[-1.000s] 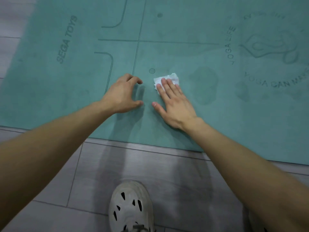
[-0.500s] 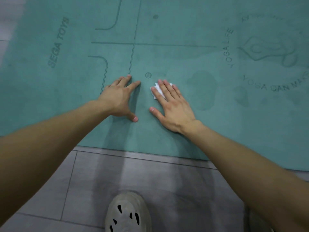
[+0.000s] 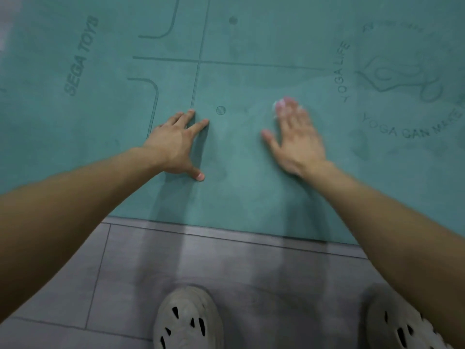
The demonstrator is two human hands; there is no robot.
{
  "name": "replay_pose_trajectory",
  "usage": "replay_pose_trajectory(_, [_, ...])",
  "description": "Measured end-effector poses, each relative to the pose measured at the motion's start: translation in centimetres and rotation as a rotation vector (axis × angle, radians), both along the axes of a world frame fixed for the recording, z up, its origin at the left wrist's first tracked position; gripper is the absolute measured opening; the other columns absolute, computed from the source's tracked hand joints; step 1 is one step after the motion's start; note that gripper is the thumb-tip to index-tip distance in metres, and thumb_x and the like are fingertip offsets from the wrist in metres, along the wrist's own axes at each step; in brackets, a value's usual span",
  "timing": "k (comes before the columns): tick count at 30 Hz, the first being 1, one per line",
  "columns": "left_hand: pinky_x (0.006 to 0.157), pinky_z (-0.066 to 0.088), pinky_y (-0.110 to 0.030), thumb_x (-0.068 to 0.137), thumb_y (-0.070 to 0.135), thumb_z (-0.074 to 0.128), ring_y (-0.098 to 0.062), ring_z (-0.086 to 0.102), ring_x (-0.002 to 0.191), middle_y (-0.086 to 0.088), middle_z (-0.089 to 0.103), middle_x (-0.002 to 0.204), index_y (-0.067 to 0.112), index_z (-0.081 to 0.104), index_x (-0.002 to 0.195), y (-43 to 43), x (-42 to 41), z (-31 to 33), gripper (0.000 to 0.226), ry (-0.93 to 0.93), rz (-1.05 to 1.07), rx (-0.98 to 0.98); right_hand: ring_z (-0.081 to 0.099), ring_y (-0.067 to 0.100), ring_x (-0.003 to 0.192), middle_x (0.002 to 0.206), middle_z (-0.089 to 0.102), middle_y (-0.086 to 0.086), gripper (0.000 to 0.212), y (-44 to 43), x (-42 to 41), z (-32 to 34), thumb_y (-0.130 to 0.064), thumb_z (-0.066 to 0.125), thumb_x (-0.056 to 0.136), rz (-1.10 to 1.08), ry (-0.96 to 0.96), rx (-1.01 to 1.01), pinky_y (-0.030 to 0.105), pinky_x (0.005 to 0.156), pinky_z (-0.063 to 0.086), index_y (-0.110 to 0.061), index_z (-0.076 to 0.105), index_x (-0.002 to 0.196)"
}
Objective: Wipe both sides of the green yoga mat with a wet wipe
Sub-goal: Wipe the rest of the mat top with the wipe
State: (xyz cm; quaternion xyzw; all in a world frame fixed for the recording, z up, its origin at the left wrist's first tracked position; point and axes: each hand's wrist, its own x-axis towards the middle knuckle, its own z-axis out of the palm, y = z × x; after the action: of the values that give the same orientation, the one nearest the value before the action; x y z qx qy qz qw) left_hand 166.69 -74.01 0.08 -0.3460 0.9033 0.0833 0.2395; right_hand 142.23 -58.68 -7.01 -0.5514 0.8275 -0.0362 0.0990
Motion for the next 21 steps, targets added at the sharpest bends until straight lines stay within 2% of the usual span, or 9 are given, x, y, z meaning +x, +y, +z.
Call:
replay_pose_trajectory(2, [0.127,0.028,-0.051,0.046,0.085,0.086,-0.033,0.01,0.162,-0.003,0.001,0.177,0.038,0.005,0.167,0.0,-0.2,0.0,0.153,0.006,-0.003,0.001,-0.007,0.022,0.163,0.176,0.002,0.01,0.088,-0.5,1.1,0.3,-0.068,0.016,0.104,-0.148,-0.025,-0.018,0.042,0.132,0.0,-0.009,0.008,0.168])
replay_pose_trajectory(3, [0.127,0.03,-0.051,0.045,0.085,0.086,-0.033,0.012,0.162,-0.003,0.003,0.177,0.038,0.006,0.167,0.0,-0.2,0.0,0.153,0.006,0.005,-0.011,-0.008,0.024,0.163,0.176,0.002,0.011,0.088,0.1,4.0,0.2,-0.068,0.017,0.104,-0.085,-0.031,-0.043,0.044,0.132,0.002,-0.008,0.008,0.168])
replay_pose_trajectory(7, [0.122,0.037,-0.054,0.041,0.088,0.085,-0.034,0.018,0.158,-0.005,0.008,0.175,0.037,0.01,0.166,-0.1,-0.2,-0.2,0.154,0.007,-0.017,-0.032,-0.002,0.021,0.163,0.176,0.01,0.008,0.086,5.5,10.8,0.2,-0.067,0.033,0.106,0.552,-0.091,-0.048,0.043,0.132,0.009,-0.01,0.015,0.168])
replay_pose_trajectory(8, [0.12,0.038,-0.056,0.041,0.088,0.085,-0.035,0.019,0.157,-0.005,0.009,0.175,0.037,0.01,0.165,0.0,-0.2,-0.2,0.154,0.008,-0.012,-0.032,-0.001,0.021,0.163,0.176,0.01,0.006,0.084,5.4,8.6,0.0,-0.066,0.032,0.107,0.503,-0.066,-0.066,0.042,0.132,0.009,-0.012,0.014,0.168])
replay_pose_trajectory(13, [0.118,0.041,-0.058,0.04,0.085,0.088,-0.035,0.021,0.156,-0.005,0.011,0.173,0.037,0.013,0.165,-0.2,-0.5,0.1,0.153,0.015,-0.02,-0.024,-0.004,0.021,0.163,0.176,0.003,0.009,0.088,1.4,-1.6,0.3,-0.07,0.013,0.103,-0.272,-0.026,-0.035,0.041,0.132,-0.001,-0.01,0.009,0.168])
replay_pose_trajectory(15, [0.117,0.043,-0.057,0.039,0.089,0.084,-0.035,0.022,0.155,-0.005,0.012,0.173,0.037,0.013,0.164,-0.1,-0.4,0.2,0.153,0.001,-0.019,-0.041,-0.006,0.022,0.163,0.176,0.004,0.01,0.089,1.2,3.7,0.4,-0.07,0.019,0.104,-0.13,-0.049,-0.084,0.043,0.132,0.002,-0.009,0.011,0.168])
replay_pose_trajectory(18, [0.119,0.041,-0.054,0.043,0.094,0.079,-0.034,0.02,0.157,-0.006,0.008,0.174,0.036,0.006,0.166,-0.5,-0.4,0.9,0.155,-0.065,-0.073,-0.025,-0.004,0.02,0.163,0.176,0.008,0.006,0.086,4.2,9.9,0.8,-0.069,0.03,0.106,0.511,-0.095,-0.016,0.042,0.132,0.008,-0.012,0.013,0.168])
replay_pose_trajectory(19, [0.121,0.039,-0.052,0.045,0.093,0.079,-0.034,0.018,0.157,-0.007,0.006,0.175,0.036,0.003,0.167,-0.7,-0.5,1.3,0.155,-0.095,-0.093,-0.01,-0.003,0.019,0.163,0.176,0.009,0.005,0.085,4.5,8.4,0.7,-0.069,0.03,0.106,0.56,-0.067,-0.031,0.041,0.132,0.008,-0.014,0.014,0.168])
replay_pose_trajectory(21, [0.122,0.038,-0.05,0.052,0.086,0.083,-0.033,0.018,0.158,-0.005,0.003,0.175,0.038,0.001,0.168,-1.5,-0.7,2.2,0.15,-0.166,-0.122,0.03,-0.005,0.019,0.163,0.177,0.007,0.004,0.085,3.1,2.4,0.6,-0.07,0.023,0.105,0.286,-0.035,-0.02,0.041,0.132,0.007,-0.016,0.011,0.169])
